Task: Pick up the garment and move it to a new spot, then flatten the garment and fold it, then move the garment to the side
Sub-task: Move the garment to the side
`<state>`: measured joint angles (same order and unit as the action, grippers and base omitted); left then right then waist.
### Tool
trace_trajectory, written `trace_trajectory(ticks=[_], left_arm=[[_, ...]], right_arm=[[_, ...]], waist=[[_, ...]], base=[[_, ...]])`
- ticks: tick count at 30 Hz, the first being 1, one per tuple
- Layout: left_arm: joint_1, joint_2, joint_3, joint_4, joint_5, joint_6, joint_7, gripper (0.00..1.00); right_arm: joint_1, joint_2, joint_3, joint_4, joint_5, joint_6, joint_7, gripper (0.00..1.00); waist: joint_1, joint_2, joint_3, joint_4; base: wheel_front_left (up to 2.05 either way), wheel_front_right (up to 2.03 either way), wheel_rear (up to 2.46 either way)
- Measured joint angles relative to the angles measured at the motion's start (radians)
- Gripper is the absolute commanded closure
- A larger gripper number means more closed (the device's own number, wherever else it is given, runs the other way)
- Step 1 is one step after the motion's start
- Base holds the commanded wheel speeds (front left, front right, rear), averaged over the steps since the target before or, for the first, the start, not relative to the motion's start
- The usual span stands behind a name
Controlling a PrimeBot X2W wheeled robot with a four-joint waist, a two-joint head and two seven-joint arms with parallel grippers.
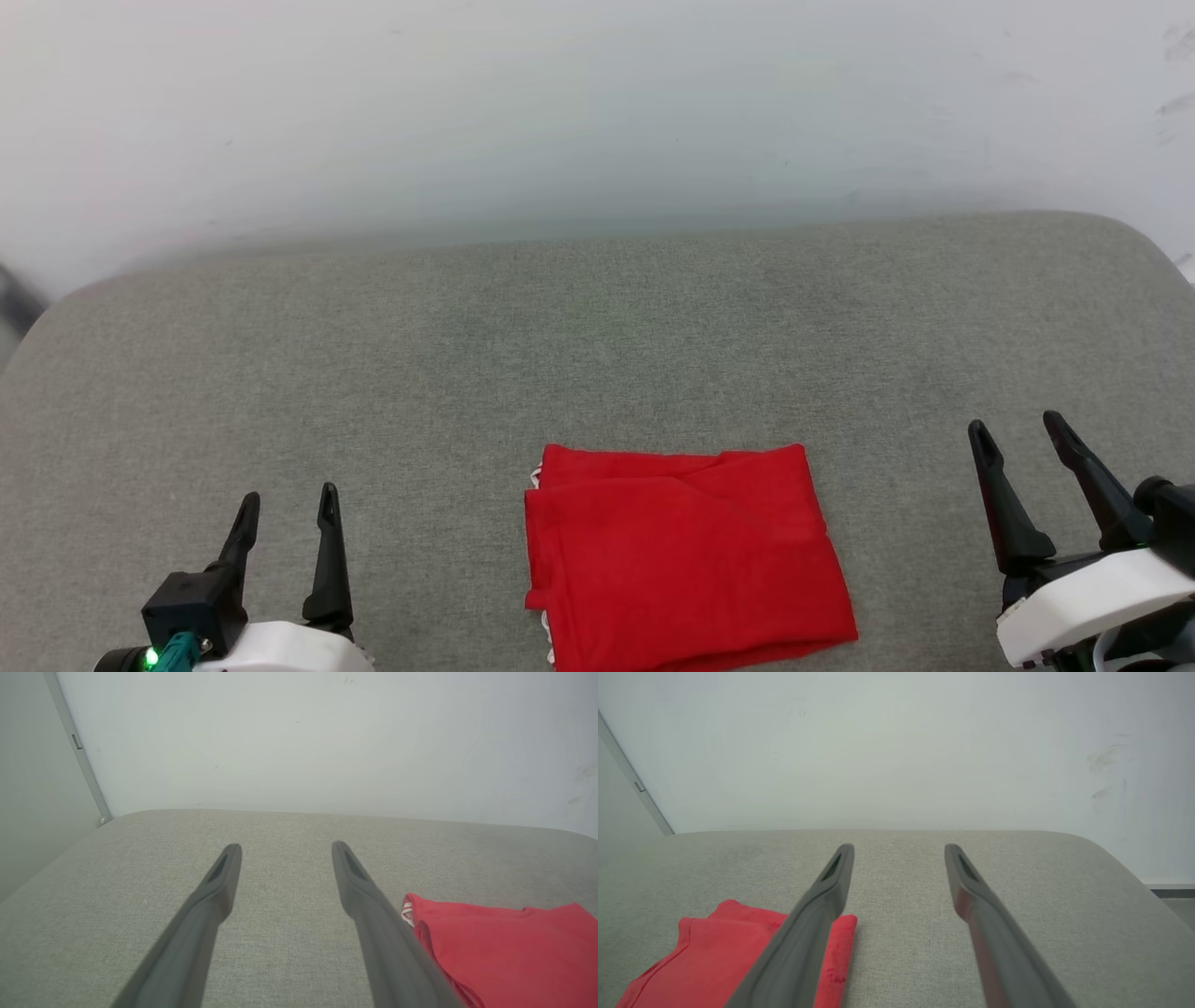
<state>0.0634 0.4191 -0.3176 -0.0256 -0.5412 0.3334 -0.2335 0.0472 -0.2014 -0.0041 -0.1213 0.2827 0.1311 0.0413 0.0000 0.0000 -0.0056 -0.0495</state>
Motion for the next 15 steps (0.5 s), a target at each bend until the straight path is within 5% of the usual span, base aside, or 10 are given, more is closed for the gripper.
trace_trajectory(ticks=[8, 15], left_arm=[[-0.001, 0.001, 0.000, -0.003, -0.002, 0.006, 0.000, 0.00], [-0.006, 0.000, 0.018, -0.005, -0.005, 0.011, -0.009, 0.00]], right_arm=[[0.006, 0.020, -0.030, 0.003, 0.030, 0.000, 0.036, 0.00], [-0.003, -0.015, -0.267, 0.126, 0.159, 0.000, 0.288, 0.00]], waist=[[0.0000, 0.0000, 0.002, -0.001], [0.0000, 0.0000, 0.013, 0.010]], base=[[0.00, 0.00, 0.00], [0.00, 0.00, 0.00]])
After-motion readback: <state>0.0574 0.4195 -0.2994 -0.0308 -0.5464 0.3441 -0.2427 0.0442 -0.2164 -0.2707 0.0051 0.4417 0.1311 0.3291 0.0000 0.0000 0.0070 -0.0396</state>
